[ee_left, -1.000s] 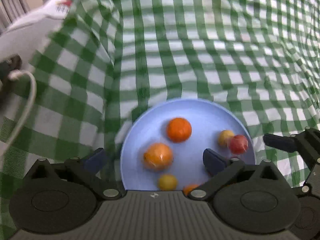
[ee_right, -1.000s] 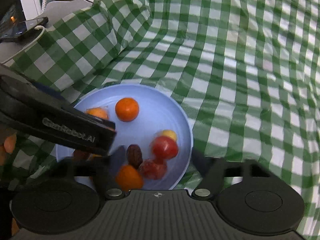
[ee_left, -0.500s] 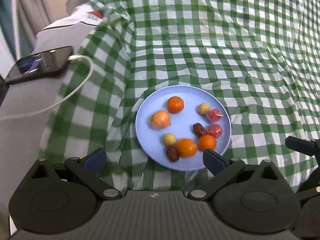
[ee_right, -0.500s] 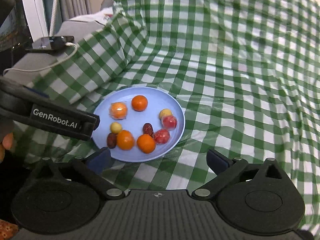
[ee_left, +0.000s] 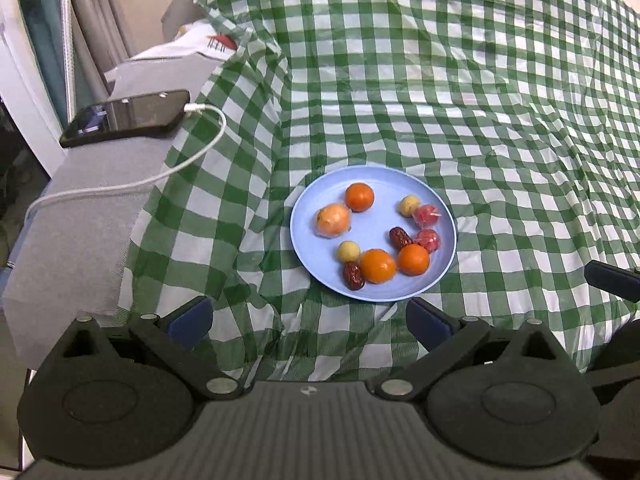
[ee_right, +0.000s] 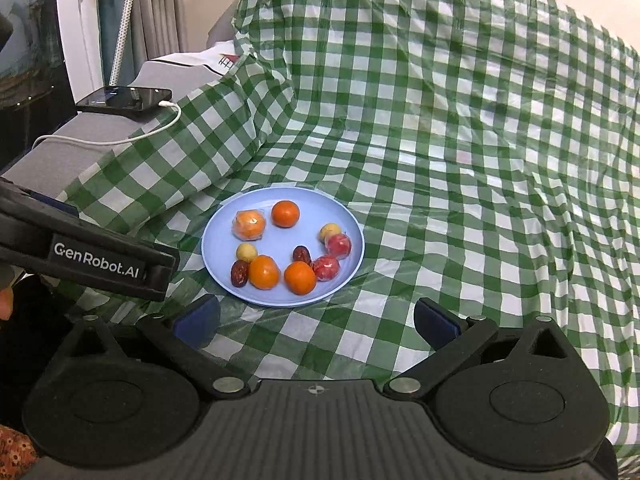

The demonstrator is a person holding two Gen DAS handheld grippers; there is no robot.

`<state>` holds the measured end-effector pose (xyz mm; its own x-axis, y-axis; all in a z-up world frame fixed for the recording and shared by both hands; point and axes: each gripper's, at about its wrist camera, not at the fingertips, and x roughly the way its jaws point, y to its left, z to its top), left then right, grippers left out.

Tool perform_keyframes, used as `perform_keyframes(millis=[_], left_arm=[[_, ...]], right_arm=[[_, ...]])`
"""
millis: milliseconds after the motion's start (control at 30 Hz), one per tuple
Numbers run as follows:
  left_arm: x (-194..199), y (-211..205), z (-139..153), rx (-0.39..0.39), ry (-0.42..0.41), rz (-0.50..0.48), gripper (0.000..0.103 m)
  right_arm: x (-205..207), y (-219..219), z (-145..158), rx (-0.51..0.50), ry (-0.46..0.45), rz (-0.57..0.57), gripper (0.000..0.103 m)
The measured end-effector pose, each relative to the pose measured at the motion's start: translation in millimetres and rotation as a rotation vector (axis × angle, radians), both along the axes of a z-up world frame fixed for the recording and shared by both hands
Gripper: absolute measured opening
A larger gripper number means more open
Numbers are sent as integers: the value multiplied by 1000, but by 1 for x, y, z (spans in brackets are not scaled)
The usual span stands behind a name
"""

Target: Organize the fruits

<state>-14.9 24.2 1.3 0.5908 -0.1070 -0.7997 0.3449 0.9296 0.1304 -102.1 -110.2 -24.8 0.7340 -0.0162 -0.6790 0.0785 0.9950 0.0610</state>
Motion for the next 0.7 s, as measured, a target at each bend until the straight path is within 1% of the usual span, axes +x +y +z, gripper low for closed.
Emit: perform_keyframes(millis=[133,500,700], left_arm=[[-4,-1,3,-2,-19,-4,103],[-8,4,6,-6,-20,0,103],[-9,4,6,5,-28,4,103]], right_arm=[[-5,2,4,-10,-10,-5,102],[-9,5,8,-15,-24,-15,102],[-10,6,7,-15,-25,-16,102]])
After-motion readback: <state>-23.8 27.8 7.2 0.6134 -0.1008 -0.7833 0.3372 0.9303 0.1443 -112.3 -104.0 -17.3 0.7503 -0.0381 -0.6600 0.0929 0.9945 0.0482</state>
